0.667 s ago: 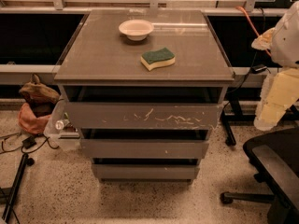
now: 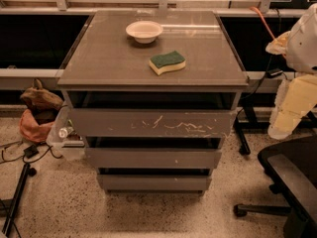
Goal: Open middle drawer
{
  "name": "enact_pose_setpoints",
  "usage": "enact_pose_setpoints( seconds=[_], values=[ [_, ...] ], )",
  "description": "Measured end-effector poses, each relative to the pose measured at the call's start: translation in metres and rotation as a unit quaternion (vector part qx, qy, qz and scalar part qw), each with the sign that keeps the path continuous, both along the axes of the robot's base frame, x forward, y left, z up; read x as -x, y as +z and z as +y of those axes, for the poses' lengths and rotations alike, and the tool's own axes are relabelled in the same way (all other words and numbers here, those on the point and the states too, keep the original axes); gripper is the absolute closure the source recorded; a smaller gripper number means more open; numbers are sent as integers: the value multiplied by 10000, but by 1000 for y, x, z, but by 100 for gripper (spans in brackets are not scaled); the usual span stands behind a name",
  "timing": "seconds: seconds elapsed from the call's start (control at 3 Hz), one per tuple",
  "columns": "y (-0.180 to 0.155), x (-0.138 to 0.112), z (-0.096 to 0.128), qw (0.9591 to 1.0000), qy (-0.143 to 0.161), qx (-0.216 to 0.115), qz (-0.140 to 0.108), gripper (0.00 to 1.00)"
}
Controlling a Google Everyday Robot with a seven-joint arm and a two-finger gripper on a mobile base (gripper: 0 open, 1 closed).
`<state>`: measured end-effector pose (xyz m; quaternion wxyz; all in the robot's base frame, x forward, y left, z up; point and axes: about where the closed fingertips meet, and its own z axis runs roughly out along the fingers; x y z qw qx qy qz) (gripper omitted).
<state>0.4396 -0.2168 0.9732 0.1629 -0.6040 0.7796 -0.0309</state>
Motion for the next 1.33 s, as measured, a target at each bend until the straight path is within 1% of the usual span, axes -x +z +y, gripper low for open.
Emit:
enact_pose_setpoints(
  seconds=[0.33, 0.67, 1.0, 1.33],
  values=[
    [-37, 7, 0, 9991, 133, -409, 21, 0],
    [-114, 3, 3, 9948, 137, -1005, 120, 0],
    [-171, -18, 13, 9882, 94, -1527, 0, 0],
    [-171, -28, 14, 9878, 46, -1550, -159, 0]
  ],
)
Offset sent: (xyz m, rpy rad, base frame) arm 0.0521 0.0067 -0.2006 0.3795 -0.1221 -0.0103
